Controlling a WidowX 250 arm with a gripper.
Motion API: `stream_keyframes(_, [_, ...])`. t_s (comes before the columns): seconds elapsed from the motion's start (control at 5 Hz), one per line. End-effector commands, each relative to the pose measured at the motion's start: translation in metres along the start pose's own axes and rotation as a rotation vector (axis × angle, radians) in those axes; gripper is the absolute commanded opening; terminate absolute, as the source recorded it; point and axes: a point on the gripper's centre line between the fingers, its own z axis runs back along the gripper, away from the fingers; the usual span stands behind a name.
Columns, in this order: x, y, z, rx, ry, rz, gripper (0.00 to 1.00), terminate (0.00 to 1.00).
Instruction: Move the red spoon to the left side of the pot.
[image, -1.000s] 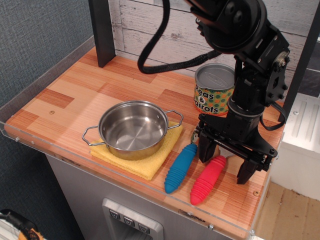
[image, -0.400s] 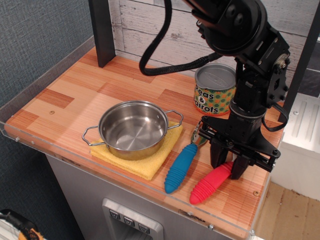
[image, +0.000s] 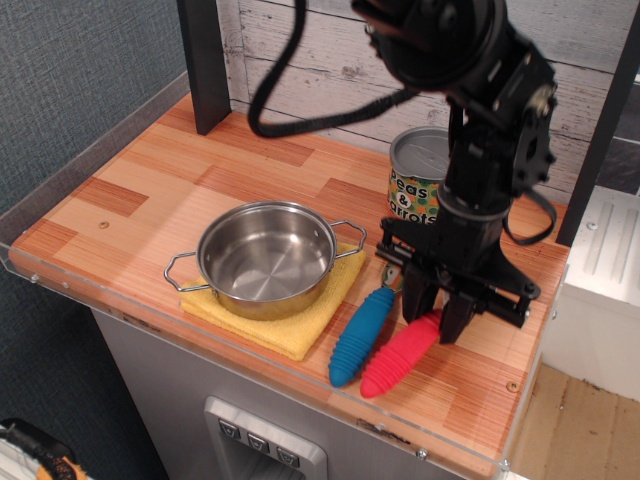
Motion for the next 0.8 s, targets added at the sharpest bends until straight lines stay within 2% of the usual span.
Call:
stream_keyframes(0.0, [-0.009, 0.015, 0.049, -0.039, -0.127, 0.043, 0.00, 0.00])
stream_keyframes(0.2, [-0.017, 0.029, 0.063, -0.025, -0.125, 0.077, 0.00, 0.00])
stream_keyframes(0.4, [-0.025, 0.055, 0.065, -0.037, -0.097, 0.116, 0.00, 0.00])
stream_keyframes(0.6, [-0.033, 0.079, 0.066, 0.006, -0.090, 0.183, 0.00, 0.00])
